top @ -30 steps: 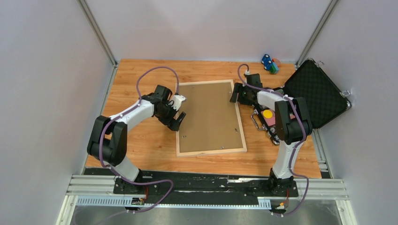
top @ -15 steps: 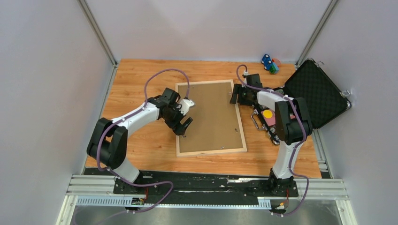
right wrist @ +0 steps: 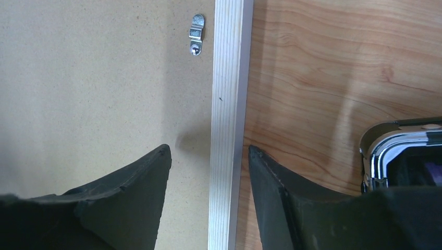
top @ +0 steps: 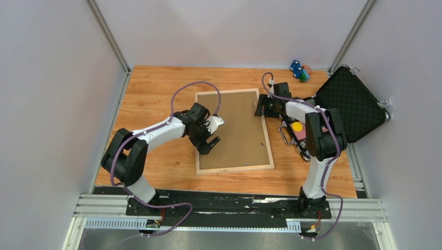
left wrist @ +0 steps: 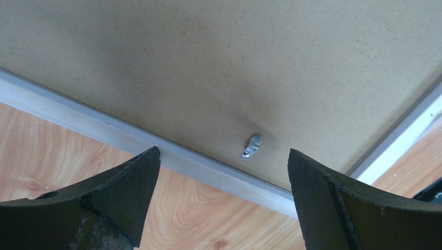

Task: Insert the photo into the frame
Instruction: Install the photo frame at the center of the board.

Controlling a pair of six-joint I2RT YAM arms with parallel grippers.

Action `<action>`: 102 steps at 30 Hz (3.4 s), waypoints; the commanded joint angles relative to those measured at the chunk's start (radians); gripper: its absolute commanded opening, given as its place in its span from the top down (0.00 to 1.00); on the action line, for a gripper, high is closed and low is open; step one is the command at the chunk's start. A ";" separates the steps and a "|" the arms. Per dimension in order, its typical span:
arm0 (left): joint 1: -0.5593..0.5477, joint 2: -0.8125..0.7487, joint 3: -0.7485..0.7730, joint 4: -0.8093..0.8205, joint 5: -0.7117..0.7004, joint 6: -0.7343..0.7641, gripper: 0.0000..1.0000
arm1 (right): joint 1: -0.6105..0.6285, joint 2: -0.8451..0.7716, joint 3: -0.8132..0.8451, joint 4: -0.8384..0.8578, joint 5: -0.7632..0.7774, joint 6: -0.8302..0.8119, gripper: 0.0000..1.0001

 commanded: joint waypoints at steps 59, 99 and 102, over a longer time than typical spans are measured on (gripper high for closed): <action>-0.003 -0.020 -0.014 0.099 -0.232 -0.017 0.00 | 0.230 -0.007 0.163 -0.048 0.553 -0.411 0.36; -0.003 -0.022 -0.007 0.098 -0.208 -0.032 0.00 | 0.087 0.096 0.141 -0.088 0.275 -0.262 0.75; -0.003 -0.024 -0.008 0.098 -0.208 -0.032 0.00 | 0.075 0.095 0.142 -0.090 0.266 -0.259 0.82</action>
